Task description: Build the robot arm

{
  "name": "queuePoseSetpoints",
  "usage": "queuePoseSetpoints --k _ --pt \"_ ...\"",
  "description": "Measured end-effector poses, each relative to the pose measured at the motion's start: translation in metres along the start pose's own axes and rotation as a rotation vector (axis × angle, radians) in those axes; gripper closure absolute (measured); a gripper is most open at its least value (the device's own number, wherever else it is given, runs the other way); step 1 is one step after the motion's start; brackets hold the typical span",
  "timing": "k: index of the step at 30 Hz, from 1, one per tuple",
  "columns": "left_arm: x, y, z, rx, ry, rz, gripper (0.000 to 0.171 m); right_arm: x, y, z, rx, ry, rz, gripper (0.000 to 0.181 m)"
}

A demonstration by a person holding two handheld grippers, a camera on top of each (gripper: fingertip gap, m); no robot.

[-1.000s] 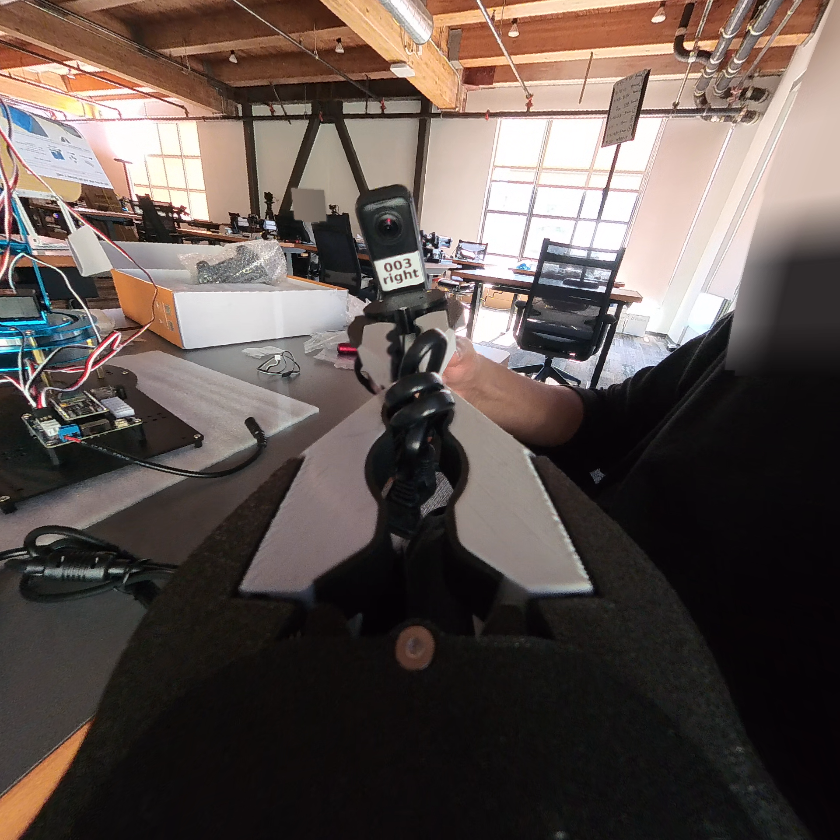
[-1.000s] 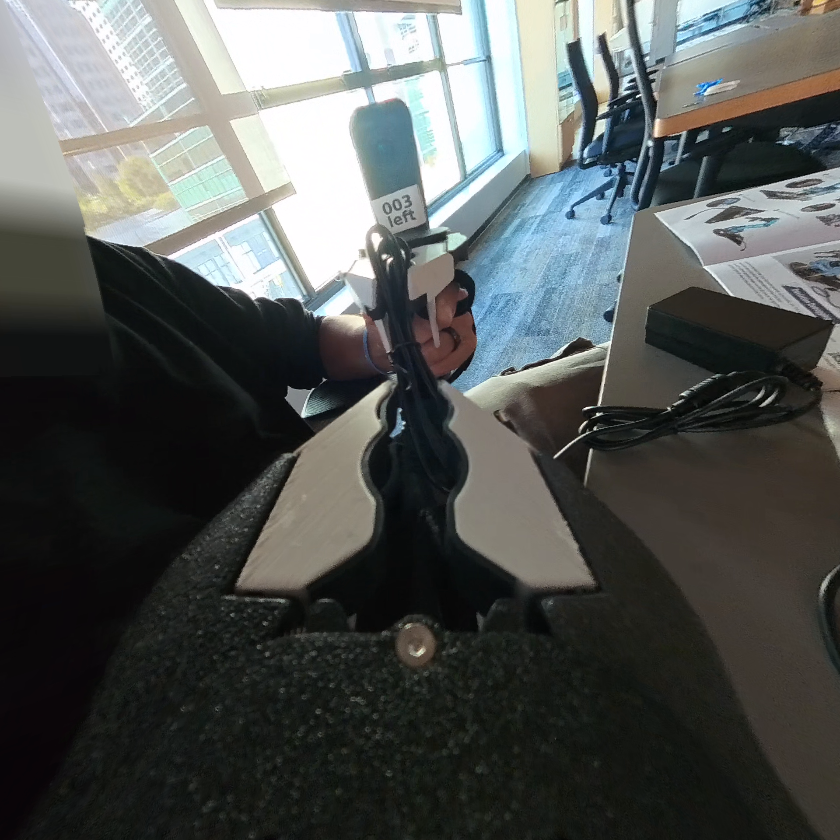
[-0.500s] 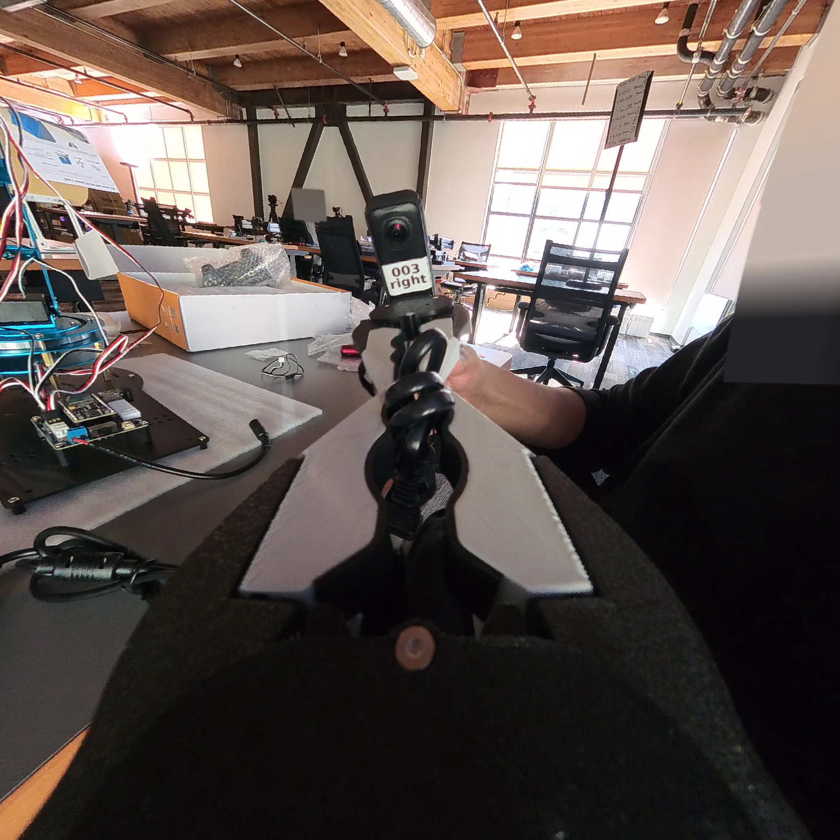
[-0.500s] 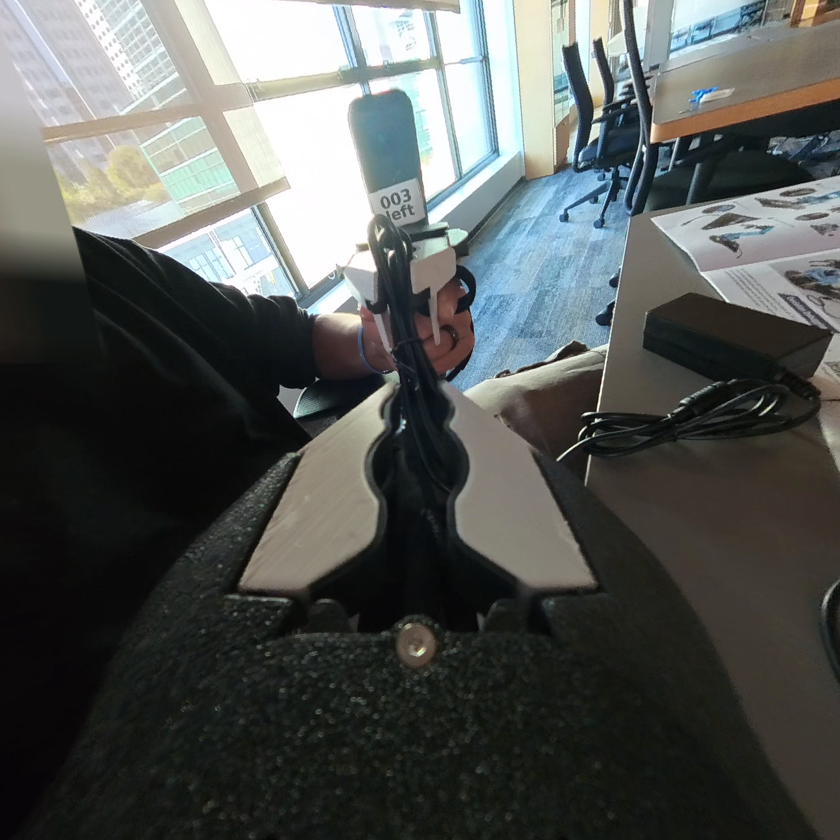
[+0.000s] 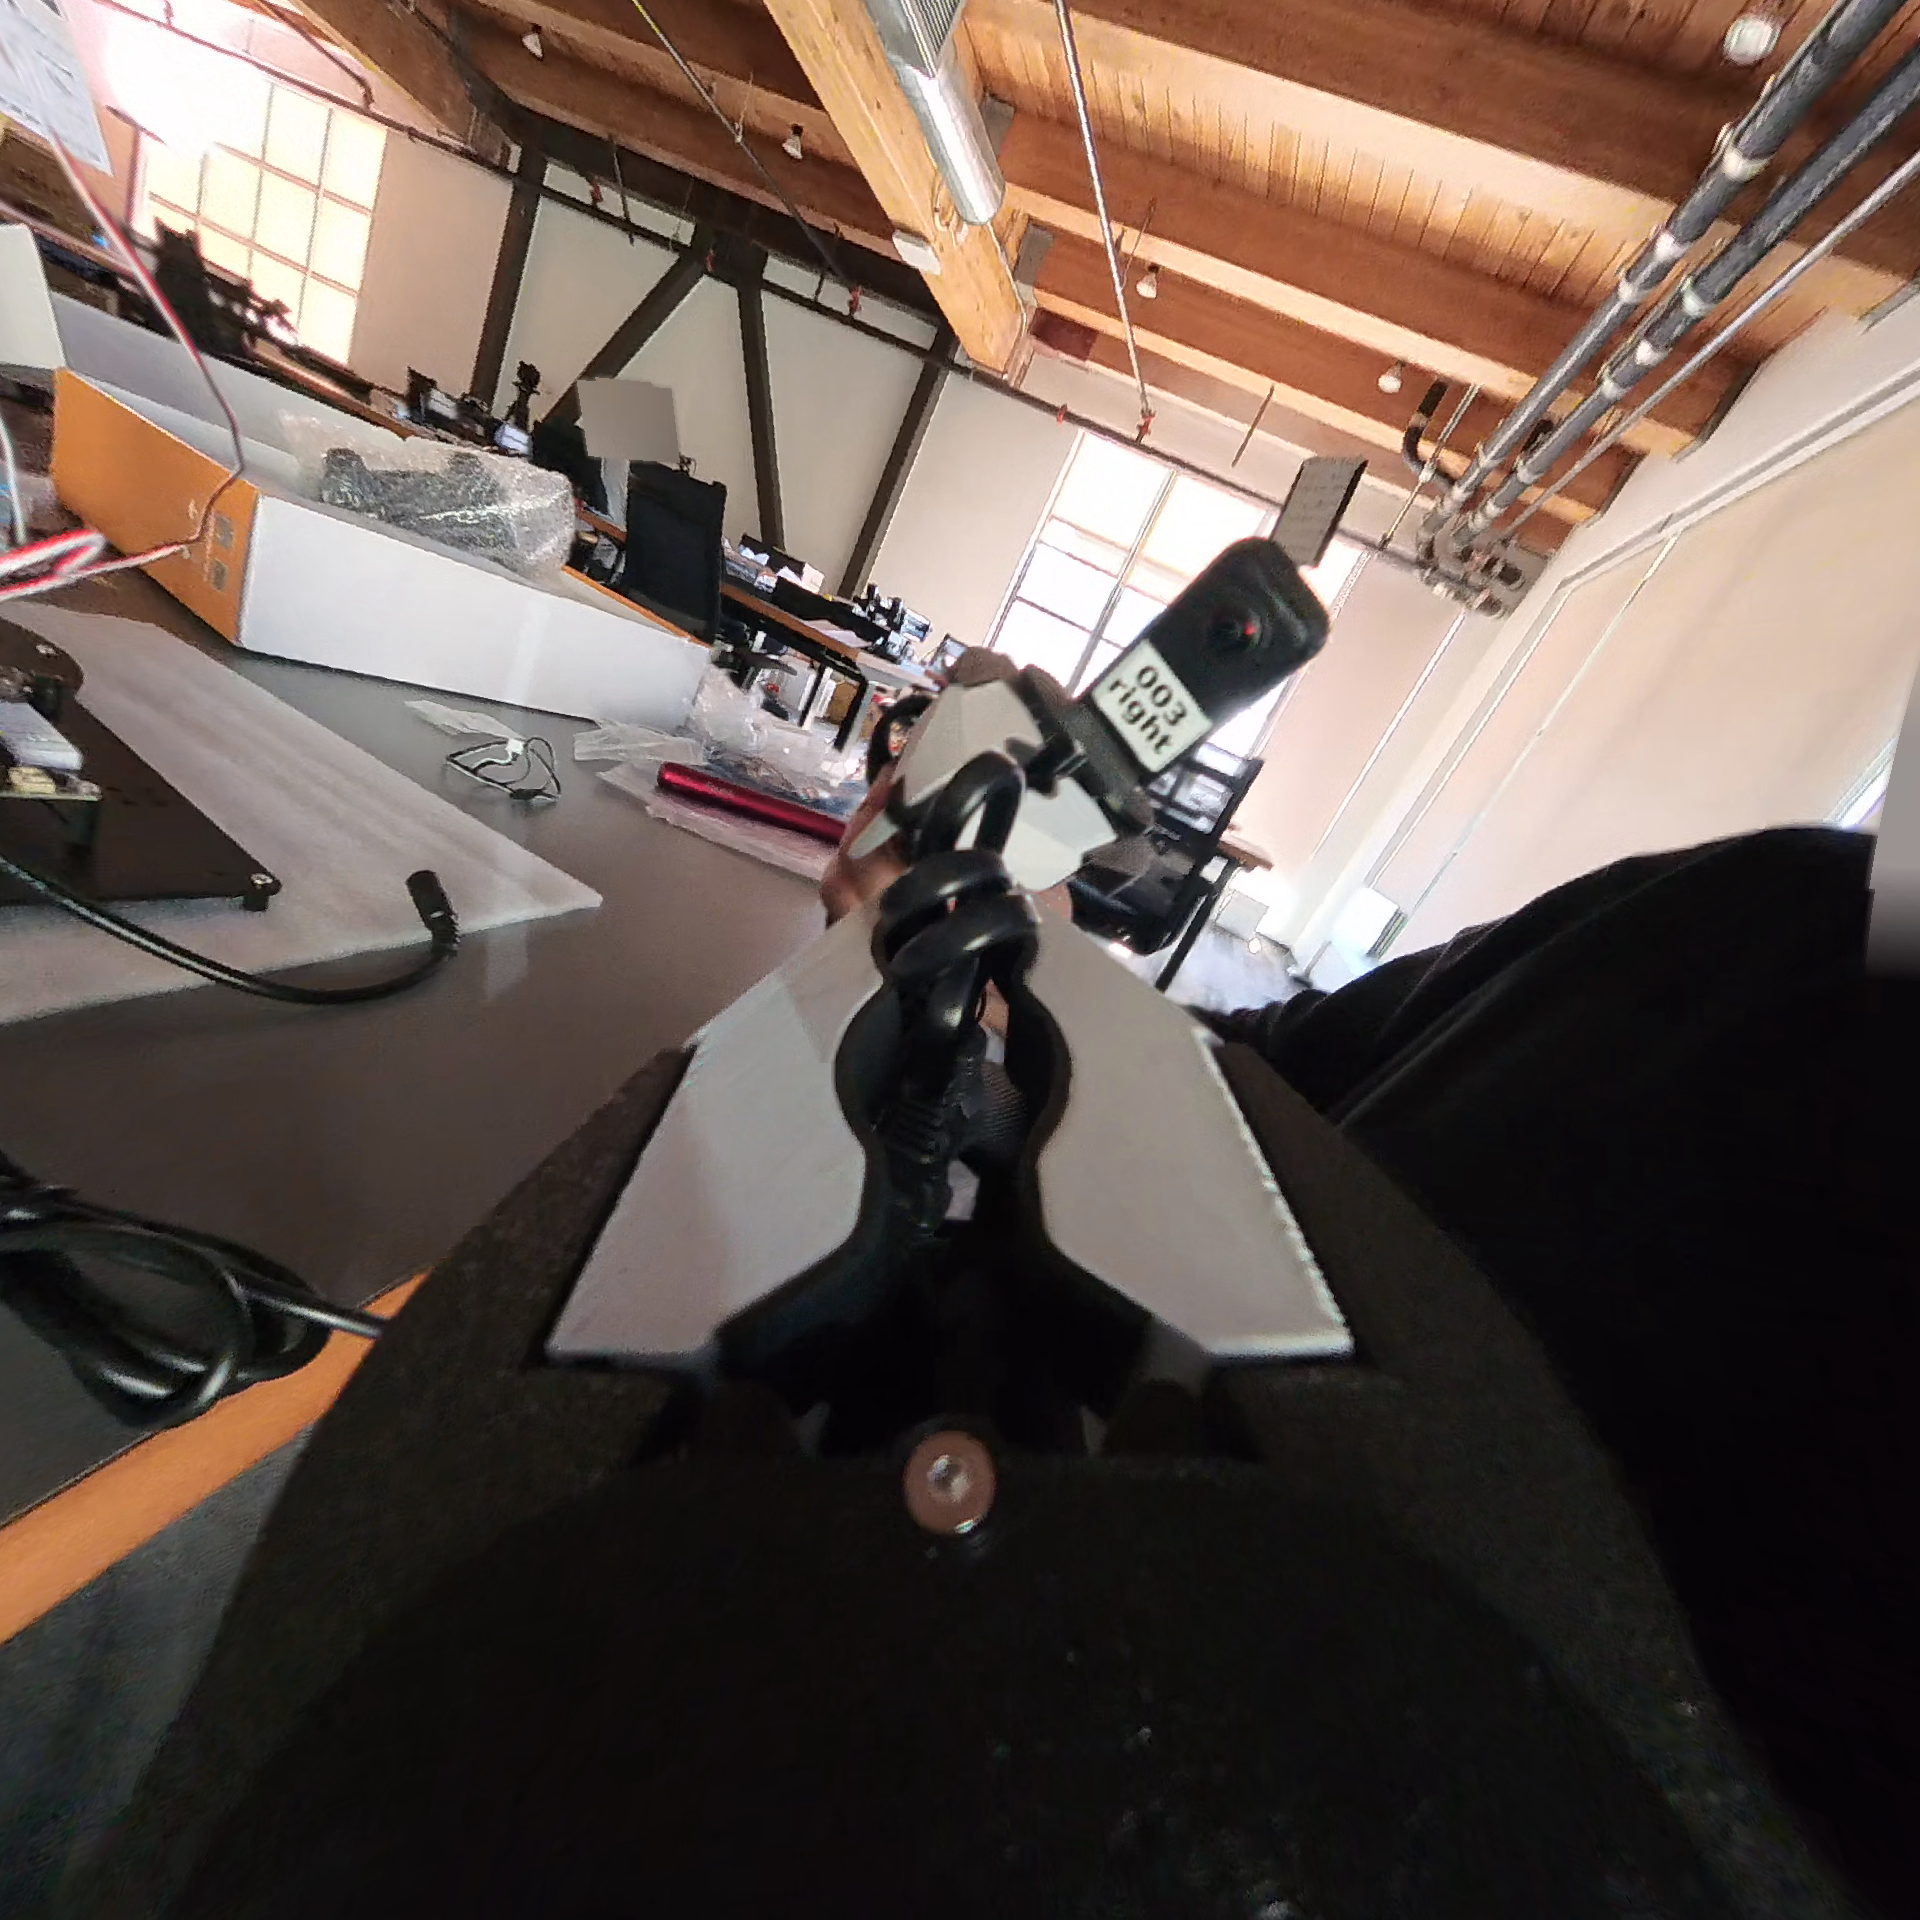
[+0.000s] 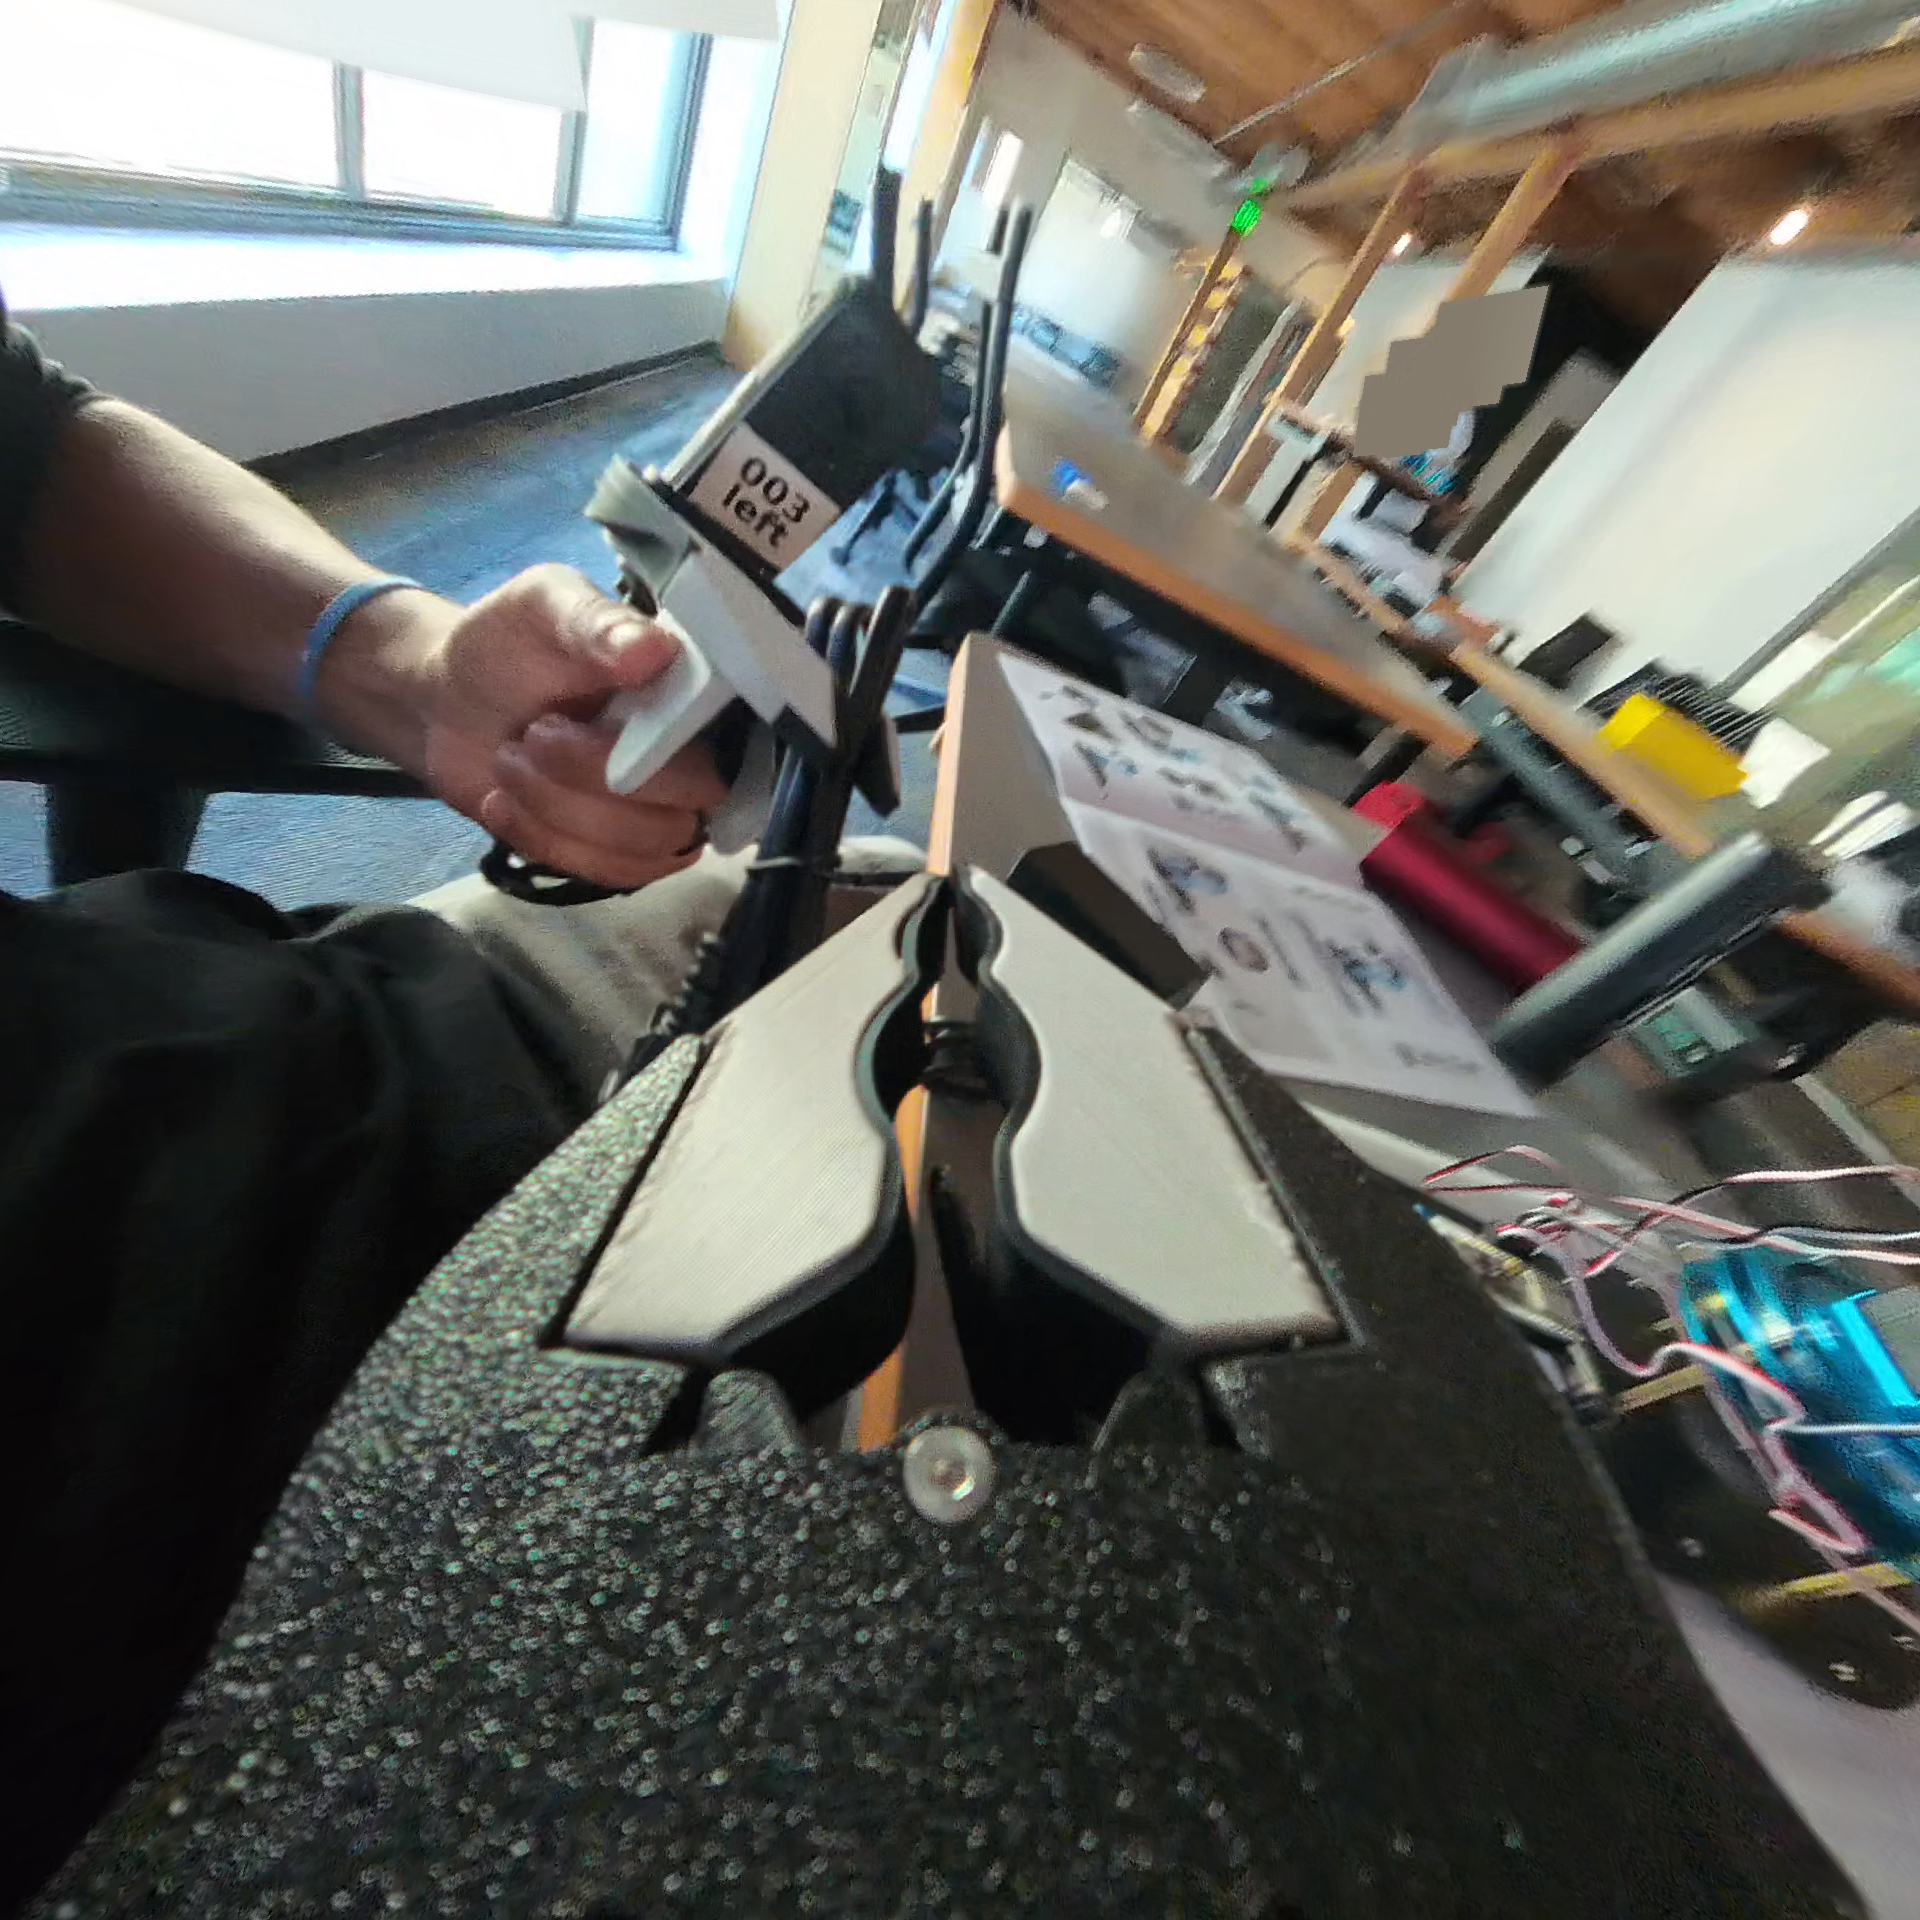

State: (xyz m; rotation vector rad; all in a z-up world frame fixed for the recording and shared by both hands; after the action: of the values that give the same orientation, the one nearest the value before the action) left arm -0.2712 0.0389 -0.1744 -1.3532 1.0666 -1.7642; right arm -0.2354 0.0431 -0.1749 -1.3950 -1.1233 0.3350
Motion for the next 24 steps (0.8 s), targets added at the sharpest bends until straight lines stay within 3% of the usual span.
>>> queuePoseSetpoints --k 5,10,11,14,19,21,24 --pt "0.000 0.009 0.004 -0.105 -0.108 0.220 0.161 -0.012 -0.018 -0.002 0.091 -0.030 -0.001 0.181" --pt "-0.016 0.011 0.001 -0.160 -0.254 0.337 0.162 -0.059 -0.023 -0.006 0.148 -0.466 0.160 0.181" --pt "-0.019 0.008 -0.002 -0.150 -0.263 0.324 0.162 -0.061 -0.018 -0.005 0.113 -0.495 0.180 0.181" --pt "-0.018 -0.002 -0.010 -0.097 -0.229 0.268 0.162 -0.048 0.018 0.008 -0.070 -0.368 0.080 0.181" --pt "-0.013 -0.005 -0.010 -0.093 -0.232 0.292 0.161 -0.012 -0.001 0.002 0.049 -0.186 0.169 0.179" --pt "-0.014 -0.004 -0.010 -0.094 -0.236 0.286 0.162 -0.004 -0.003 0.000 0.052 -0.136 0.187 0.164" --pt "-0.016 -0.003 -0.010 -0.099 -0.239 0.277 0.161 -0.003 -0.005 0.000 0.040 -0.068 0.110 0.170"
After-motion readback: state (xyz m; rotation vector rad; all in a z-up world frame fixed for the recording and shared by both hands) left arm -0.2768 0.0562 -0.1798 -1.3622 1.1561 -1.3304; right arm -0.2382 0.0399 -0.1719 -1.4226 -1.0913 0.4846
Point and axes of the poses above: each gripper's, where its closed fingertips meet, z out along the fingers, y out of its underside, x = y × z across the jaws, the point moved 1 cm from there along -z, back along the fingers, and after that the axes turned 5 degrees about -x, right-handed, at the moved point
